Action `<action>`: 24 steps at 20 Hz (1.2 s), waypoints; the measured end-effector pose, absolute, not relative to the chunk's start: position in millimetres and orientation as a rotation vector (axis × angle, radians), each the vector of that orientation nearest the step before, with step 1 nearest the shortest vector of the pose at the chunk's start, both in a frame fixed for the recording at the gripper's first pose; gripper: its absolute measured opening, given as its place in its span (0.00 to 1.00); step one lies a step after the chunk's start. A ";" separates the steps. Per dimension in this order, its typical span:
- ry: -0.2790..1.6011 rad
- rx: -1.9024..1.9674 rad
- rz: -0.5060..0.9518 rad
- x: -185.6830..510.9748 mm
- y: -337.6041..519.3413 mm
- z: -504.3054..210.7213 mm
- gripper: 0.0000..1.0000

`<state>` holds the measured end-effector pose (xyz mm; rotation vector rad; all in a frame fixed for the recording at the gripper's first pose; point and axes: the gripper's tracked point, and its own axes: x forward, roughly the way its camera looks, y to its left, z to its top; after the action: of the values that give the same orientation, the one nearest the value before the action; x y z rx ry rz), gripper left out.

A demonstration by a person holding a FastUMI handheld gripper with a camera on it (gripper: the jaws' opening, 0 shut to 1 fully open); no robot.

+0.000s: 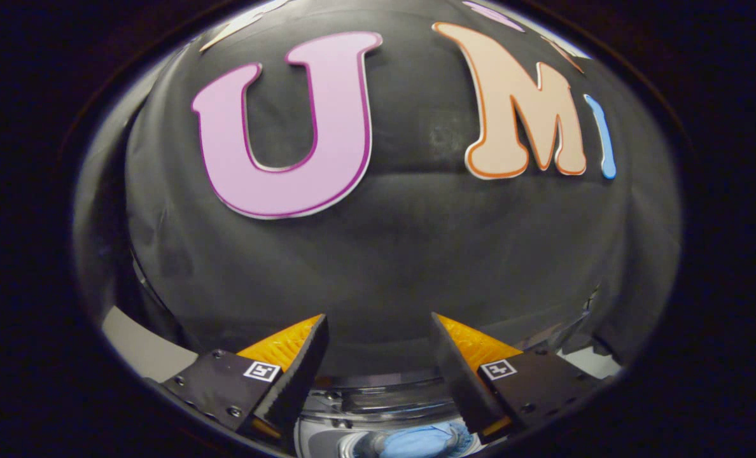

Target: Put the clothes into the washing machine and then close the washing machine lid.

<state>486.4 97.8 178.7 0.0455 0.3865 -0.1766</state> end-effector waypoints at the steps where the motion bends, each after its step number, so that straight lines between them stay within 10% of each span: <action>1: 0.362 -0.005 -0.168 484.2 97.2 181.1 0.98; 24: 0.329 0.054 -0.030 278.9 100.5 157.2 0.98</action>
<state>278.9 100.5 157.2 0.0544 0.3285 -0.0304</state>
